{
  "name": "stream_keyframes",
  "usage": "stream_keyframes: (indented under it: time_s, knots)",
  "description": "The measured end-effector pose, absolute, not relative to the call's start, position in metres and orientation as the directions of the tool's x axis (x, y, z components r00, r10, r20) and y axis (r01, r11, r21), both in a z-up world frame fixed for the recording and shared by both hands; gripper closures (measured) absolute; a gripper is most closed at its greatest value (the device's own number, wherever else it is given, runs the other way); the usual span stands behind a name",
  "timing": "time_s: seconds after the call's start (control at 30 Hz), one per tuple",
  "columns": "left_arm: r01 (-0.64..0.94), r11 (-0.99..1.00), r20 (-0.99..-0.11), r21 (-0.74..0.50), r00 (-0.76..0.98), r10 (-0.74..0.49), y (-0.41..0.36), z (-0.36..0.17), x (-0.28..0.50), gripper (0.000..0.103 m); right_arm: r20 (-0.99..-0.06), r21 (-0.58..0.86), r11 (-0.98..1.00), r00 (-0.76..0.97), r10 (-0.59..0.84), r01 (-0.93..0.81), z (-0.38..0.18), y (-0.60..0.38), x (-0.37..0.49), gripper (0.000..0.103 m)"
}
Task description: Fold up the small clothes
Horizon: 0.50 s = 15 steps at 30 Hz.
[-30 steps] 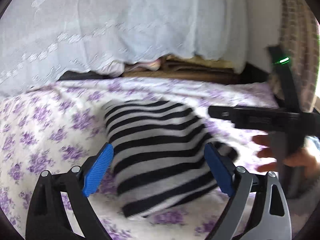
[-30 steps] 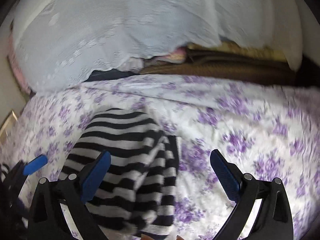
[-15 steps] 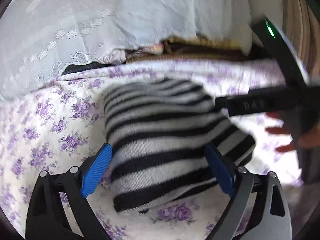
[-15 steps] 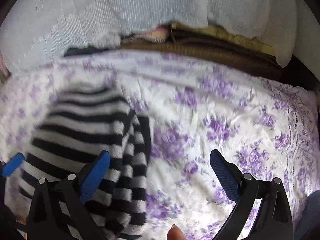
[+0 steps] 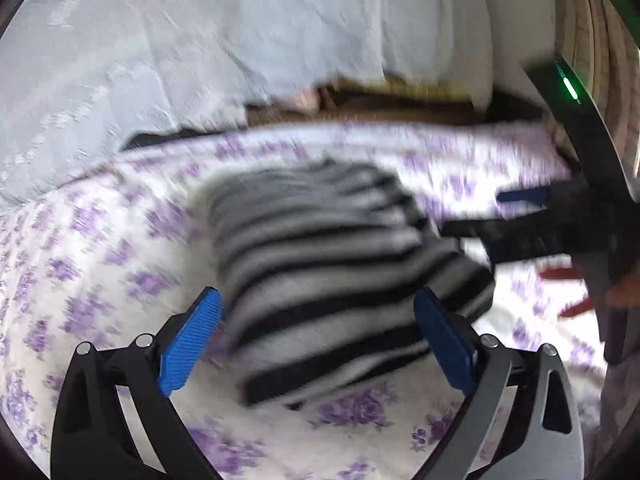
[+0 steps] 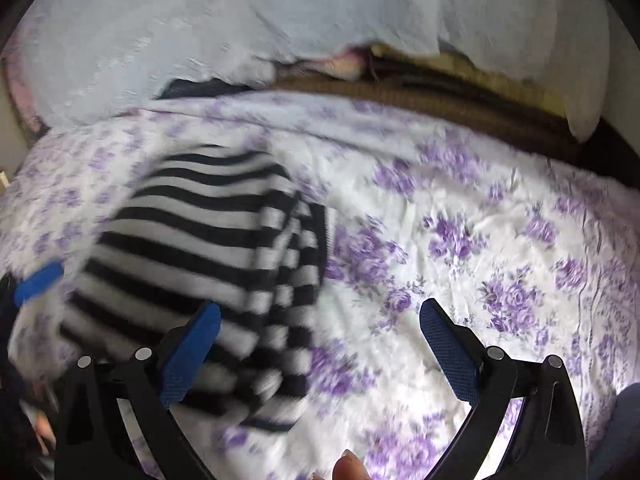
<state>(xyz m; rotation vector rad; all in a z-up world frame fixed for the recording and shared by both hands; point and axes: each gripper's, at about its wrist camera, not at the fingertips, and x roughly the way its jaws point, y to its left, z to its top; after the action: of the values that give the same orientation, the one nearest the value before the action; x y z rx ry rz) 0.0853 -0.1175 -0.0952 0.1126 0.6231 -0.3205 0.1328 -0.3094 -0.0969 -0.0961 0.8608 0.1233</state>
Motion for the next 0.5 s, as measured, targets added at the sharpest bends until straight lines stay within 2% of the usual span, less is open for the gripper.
stream_keyframes:
  time_s: [0.07,0.1,0.17,0.23,0.37,0.5]
  knots:
    - [0.295,0.955,-0.563,-0.001,0.789,-0.245,-0.106,-0.085,0.087,0.008,-0.767,-0.062,0.981,0.638,0.072,-0.184,-0.101,-0.304,0.121,0.003]
    - [0.290,0.957,-0.578,-0.023,0.777,-0.249,-0.101,-0.085,0.092,0.008,-0.784,-0.078,0.979,0.618,0.055,-0.187,-0.111,-0.302,0.121,0.003]
    - [0.286,0.956,-0.677,-0.069,0.691,-0.256,-0.099,-0.103,0.113,0.008,-0.811,-0.049,0.986,0.582,0.052,-0.157,-0.130,-0.309,0.124,0.003]
    - [0.265,0.961,-0.754,-0.072,0.616,-0.227,-0.101,-0.133,0.129,0.006,-0.812,0.069,0.989,0.568,0.133,-0.133,-0.136,-0.323,0.124,0.003]
    - [0.234,0.922,-0.721,-0.309,0.575,-0.387,-0.073,-0.141,0.136,0.005,-0.785,0.019,0.992,0.613,0.093,-0.126,-0.117,-0.314,0.116,0.003]
    - [0.223,0.942,-0.642,-0.251,0.690,-0.334,-0.067,-0.107,0.140,0.005,-0.755,0.044,0.991,0.645,0.117,-0.129,-0.106,-0.308,0.126,0.003]
